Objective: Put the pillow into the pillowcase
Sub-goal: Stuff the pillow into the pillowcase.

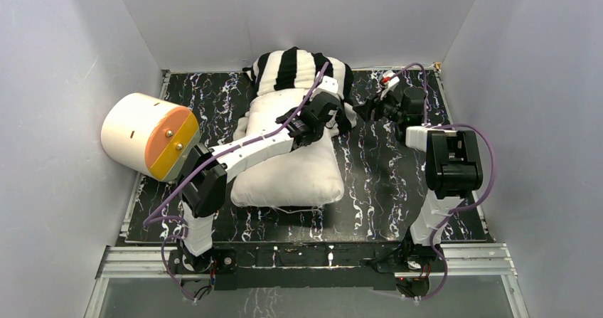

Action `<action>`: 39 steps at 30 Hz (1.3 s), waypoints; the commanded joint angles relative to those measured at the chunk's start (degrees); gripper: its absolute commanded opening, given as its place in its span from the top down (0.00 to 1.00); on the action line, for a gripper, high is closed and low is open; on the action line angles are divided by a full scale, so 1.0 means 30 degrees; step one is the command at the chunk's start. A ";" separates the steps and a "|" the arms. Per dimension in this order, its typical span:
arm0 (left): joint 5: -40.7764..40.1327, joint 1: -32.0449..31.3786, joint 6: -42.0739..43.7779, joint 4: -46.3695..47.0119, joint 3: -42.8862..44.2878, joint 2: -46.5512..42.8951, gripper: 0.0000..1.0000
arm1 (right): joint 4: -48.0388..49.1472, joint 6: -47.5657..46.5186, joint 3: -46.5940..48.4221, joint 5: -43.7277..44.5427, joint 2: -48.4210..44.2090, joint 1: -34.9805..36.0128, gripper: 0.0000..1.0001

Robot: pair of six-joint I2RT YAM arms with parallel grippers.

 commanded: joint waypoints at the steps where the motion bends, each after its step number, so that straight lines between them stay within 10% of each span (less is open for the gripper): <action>1: -0.1282 0.0164 0.0684 0.1812 0.0534 -0.1041 1.00 | 0.3093 0.2524 0.0883 -0.0674 0.1252 0.0731 0.27; 10: -0.1511 0.0516 0.0488 0.1848 0.1151 -0.0284 1.00 | 0.3765 0.4715 0.2795 -0.0586 0.4457 0.1416 0.27; 11: -0.1731 0.0573 0.0415 0.1674 0.1447 -0.0048 1.00 | 0.3594 0.4833 0.3014 -0.0883 0.4689 0.1608 0.35; 14: -0.2890 0.0697 0.0618 0.1398 0.2336 0.0895 1.00 | 0.3165 0.6526 0.2619 -0.2211 0.4062 0.1799 1.00; 24: -0.5271 0.2452 -0.1944 -0.0061 0.4196 0.4394 1.00 | -0.8560 0.2664 -0.1870 -0.2678 -0.4940 0.4362 1.00; 34: -0.3874 0.2911 -0.3273 -0.0173 0.4795 0.4872 1.00 | -0.5510 0.4036 -0.6411 0.1953 -0.5731 0.6416 1.00; 37: -0.1353 0.2803 -0.3619 -0.0064 0.4191 0.3589 0.97 | -0.7499 0.3362 -0.4593 0.3925 -0.6484 0.6414 0.81; 39: -0.0295 0.2570 -0.3482 -0.0088 0.3554 0.2381 0.75 | -0.9489 0.2626 -0.2872 0.4690 -0.7062 0.6394 0.67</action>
